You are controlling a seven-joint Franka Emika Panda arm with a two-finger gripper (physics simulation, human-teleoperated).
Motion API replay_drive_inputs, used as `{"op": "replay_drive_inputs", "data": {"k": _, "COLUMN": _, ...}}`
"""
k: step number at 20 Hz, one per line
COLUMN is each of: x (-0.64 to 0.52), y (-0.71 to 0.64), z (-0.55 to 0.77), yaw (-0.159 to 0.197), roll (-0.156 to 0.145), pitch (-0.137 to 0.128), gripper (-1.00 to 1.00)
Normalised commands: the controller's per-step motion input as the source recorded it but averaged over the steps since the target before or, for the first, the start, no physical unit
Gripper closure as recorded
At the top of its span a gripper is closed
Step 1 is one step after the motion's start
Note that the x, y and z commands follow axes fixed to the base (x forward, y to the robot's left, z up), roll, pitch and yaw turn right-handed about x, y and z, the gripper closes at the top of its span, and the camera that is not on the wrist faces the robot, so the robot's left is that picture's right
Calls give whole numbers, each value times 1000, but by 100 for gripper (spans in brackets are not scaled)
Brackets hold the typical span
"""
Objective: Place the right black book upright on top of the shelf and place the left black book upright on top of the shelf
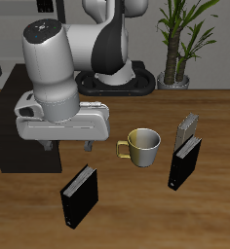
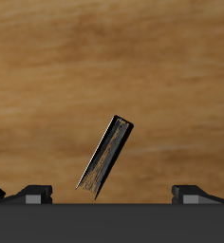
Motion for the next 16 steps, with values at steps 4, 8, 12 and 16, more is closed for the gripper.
{"op": "replay_drive_inputs", "data": {"k": 4, "x": 86, "y": 184, "z": -253, "yaw": -37, "roll": 39, "pitch": -8, "gripper": -100}}
{"op": "replay_drive_inputs", "data": {"k": 8, "x": 103, "y": 56, "z": -230, "yaw": -16, "roll": -14, "pitch": -5, "gripper": -100}}
{"op": "replay_drive_inputs", "data": {"k": 12, "x": 26, "y": -18, "z": -151, "yaw": -140, "roll": 6, "pitch": -64, "gripper": -100}}
{"op": "replay_drive_inputs", "data": {"k": 16, "x": 43, "y": -19, "z": -275, "yaw": -24, "roll": -7, "pitch": -3, "gripper": -100}}
